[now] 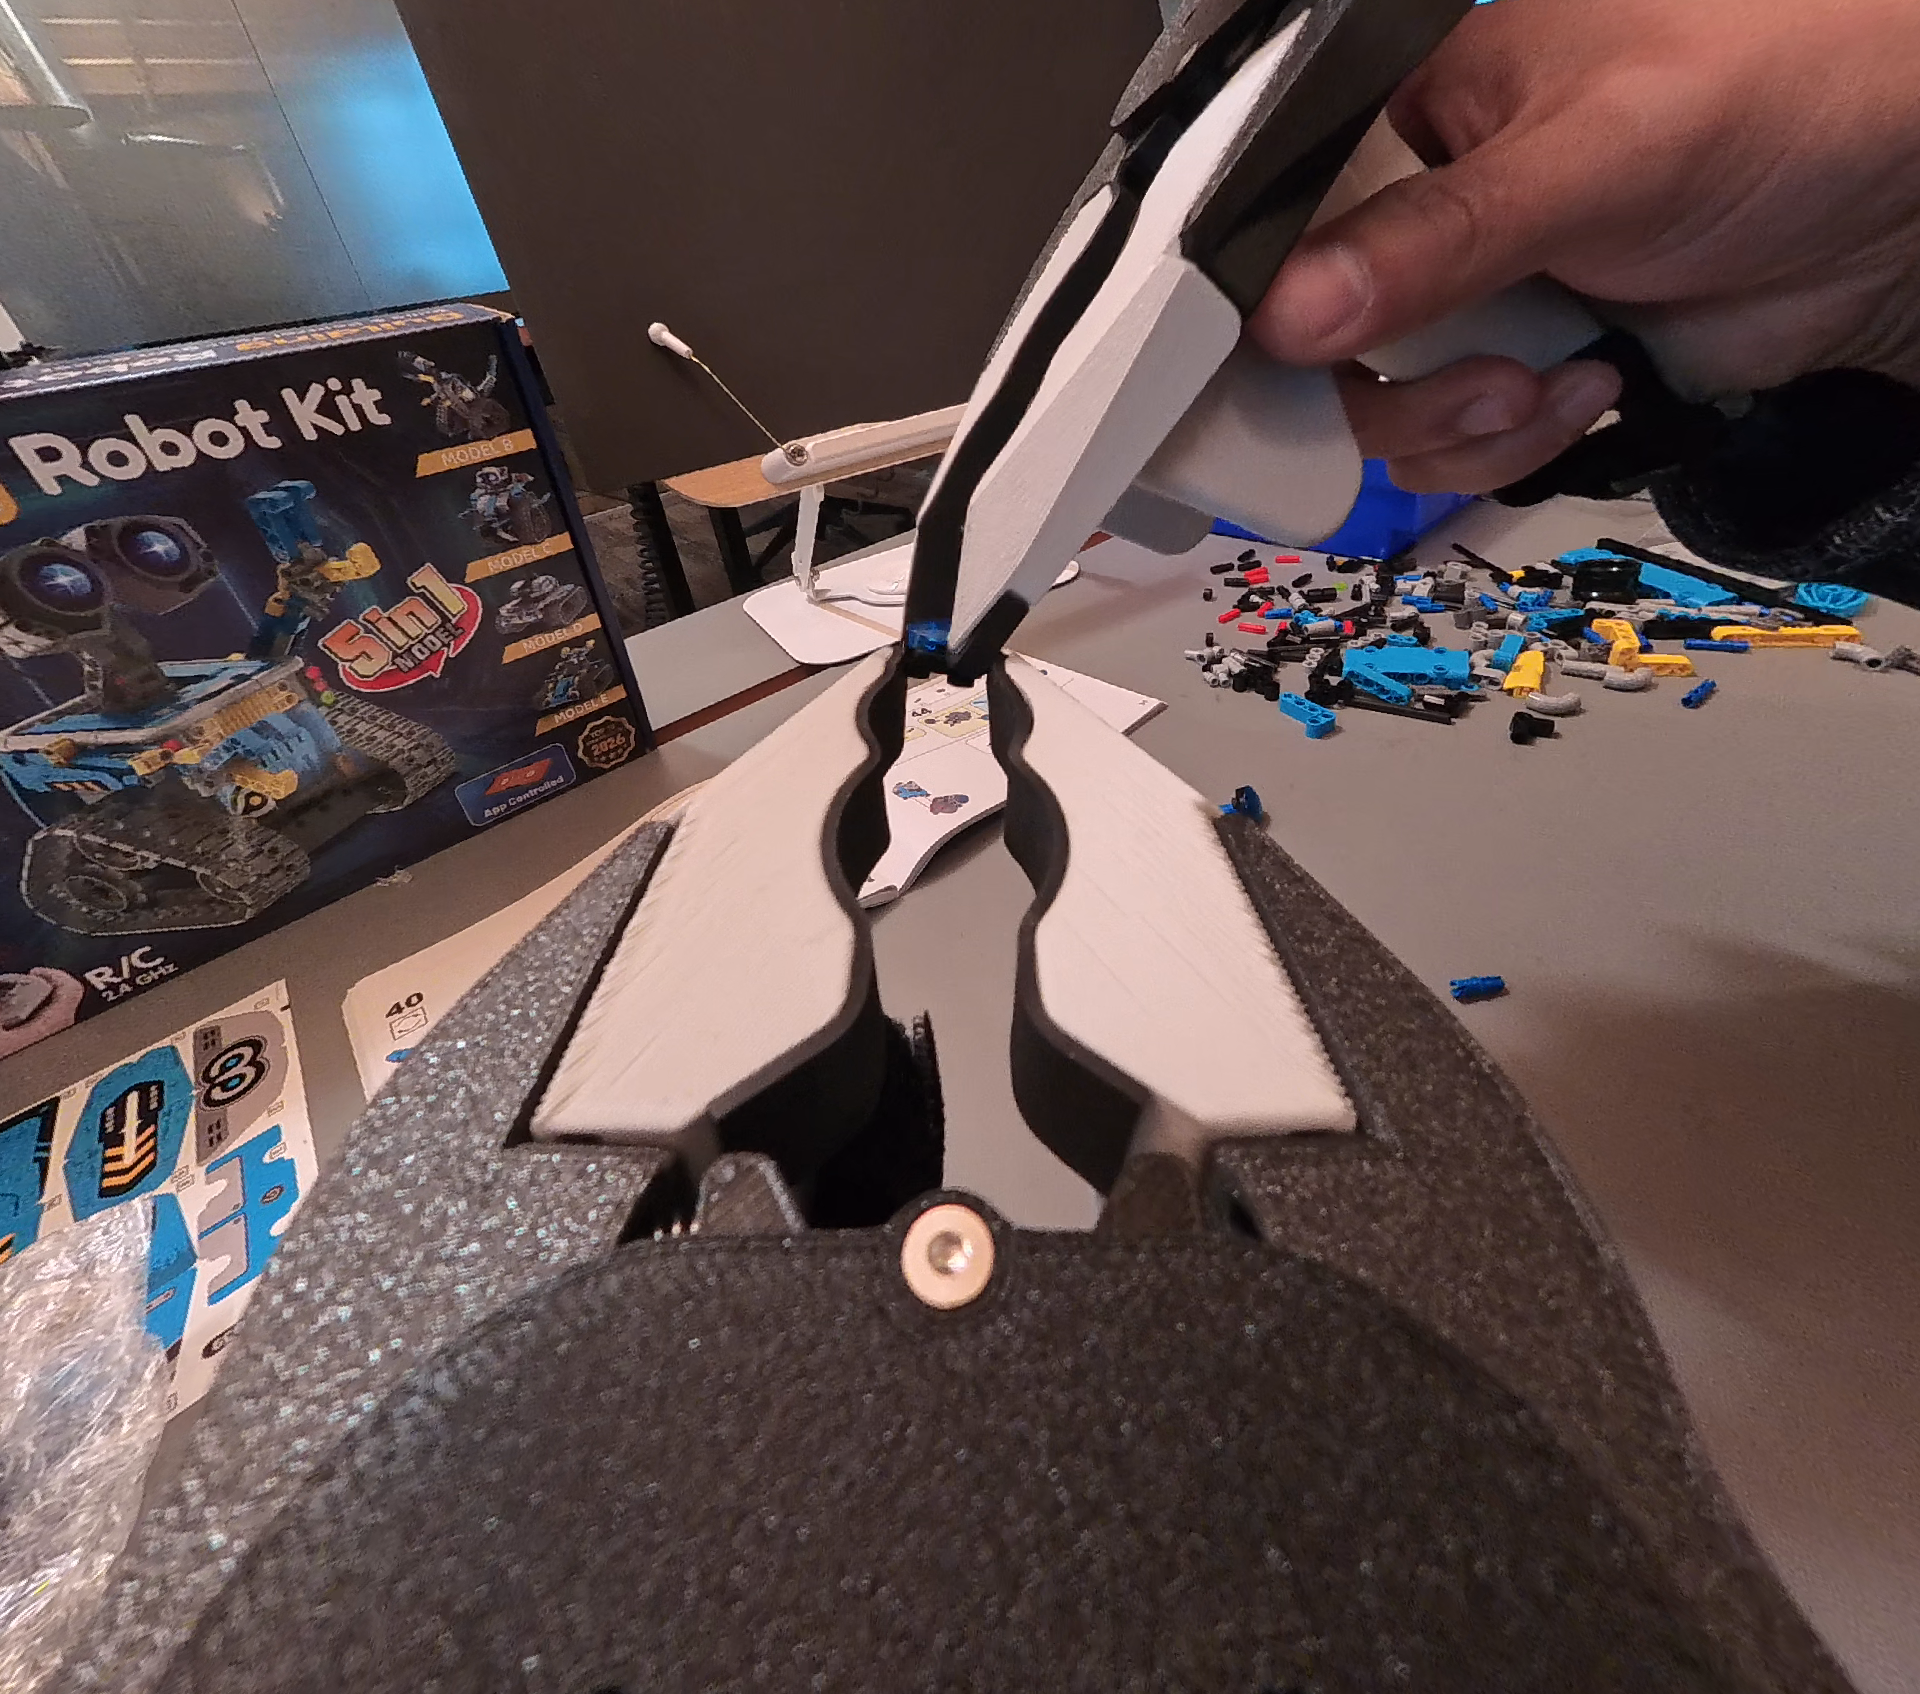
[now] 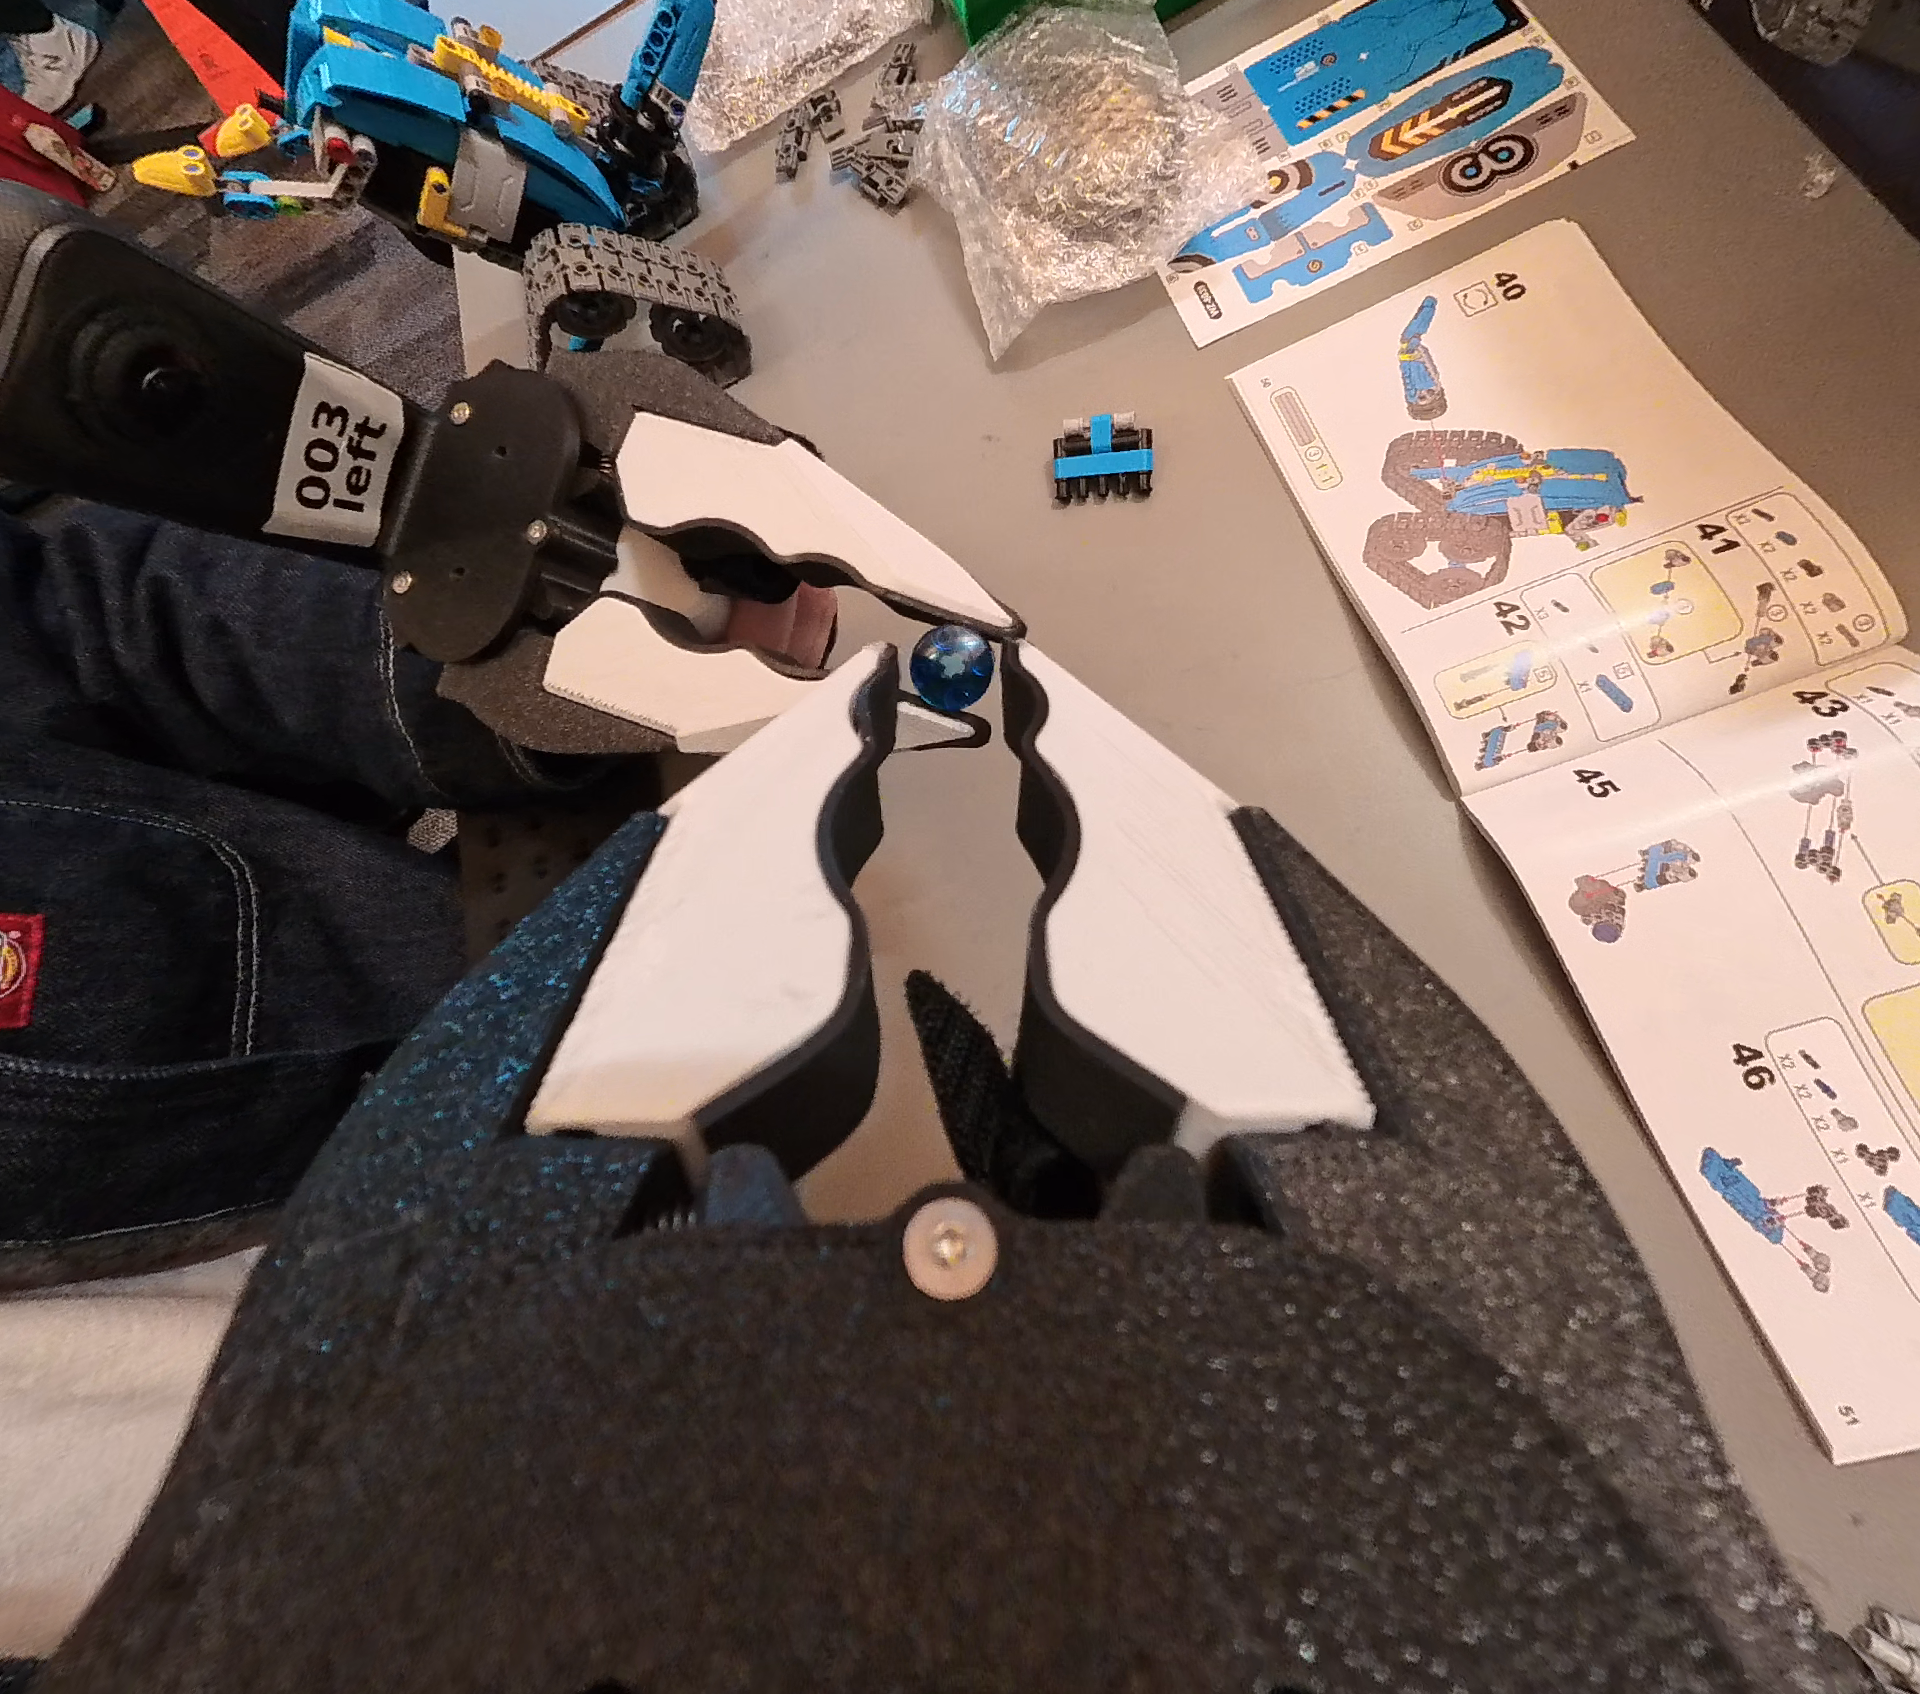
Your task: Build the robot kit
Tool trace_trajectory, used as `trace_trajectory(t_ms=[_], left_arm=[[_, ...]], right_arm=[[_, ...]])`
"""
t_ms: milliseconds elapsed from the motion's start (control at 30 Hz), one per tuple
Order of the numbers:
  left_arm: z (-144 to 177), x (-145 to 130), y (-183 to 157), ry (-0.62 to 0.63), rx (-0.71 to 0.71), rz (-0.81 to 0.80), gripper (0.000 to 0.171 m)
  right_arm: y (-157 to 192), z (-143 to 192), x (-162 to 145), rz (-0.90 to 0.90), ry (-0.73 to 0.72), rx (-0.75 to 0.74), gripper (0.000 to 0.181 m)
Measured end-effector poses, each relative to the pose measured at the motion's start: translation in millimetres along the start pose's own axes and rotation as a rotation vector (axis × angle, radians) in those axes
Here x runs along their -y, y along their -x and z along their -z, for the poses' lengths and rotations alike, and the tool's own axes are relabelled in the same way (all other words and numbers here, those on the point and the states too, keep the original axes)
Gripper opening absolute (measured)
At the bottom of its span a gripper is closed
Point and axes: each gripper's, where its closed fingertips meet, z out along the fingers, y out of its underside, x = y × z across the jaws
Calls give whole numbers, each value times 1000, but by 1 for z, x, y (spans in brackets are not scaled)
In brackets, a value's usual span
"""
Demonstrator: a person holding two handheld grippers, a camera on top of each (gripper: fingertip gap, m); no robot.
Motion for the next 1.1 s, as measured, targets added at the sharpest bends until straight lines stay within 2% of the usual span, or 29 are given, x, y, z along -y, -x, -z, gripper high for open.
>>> trace_trajectory(t_ms=[133, 233, 300, 333, 433, 533, 733, 833, 1100], left_arm=[[1, 2, 0, -10, -3, 7, 15], [3, 7, -3, -39, -22, 14, 15], [5, 12, -8, -66, -55, 23, 15], [6, 14, -11, -79, -71, 25, 15], [7, 18, -19, -99, -114, 25, 15], [6, 18, -24, -95, -134, 19, 15], [3, 13, -29, -77, -153, 10, 15], [2, 12, -31, -75, -157, 5, 15], [1, 8, -35, -61, -164, -46, 15]], right_arm=[[2, 8, 8, -14, -43, 35, 32], [-5, 24, 21, -84, -161, 127, 31], [-8, 27, 16, -240, -194, 319, 36], [-6, 26, 10, -348, -180, 452, 44], [9, 28, -6, -576, -159, 844, 49], [14, 30, -7, -693, -196, 1023, 41], [27, 23, -10, -637, -171, 1021, 29], [24, 20, -14, -624, -163, 991, 15], [25, 20, -19, -547, -184, 964, 7]])
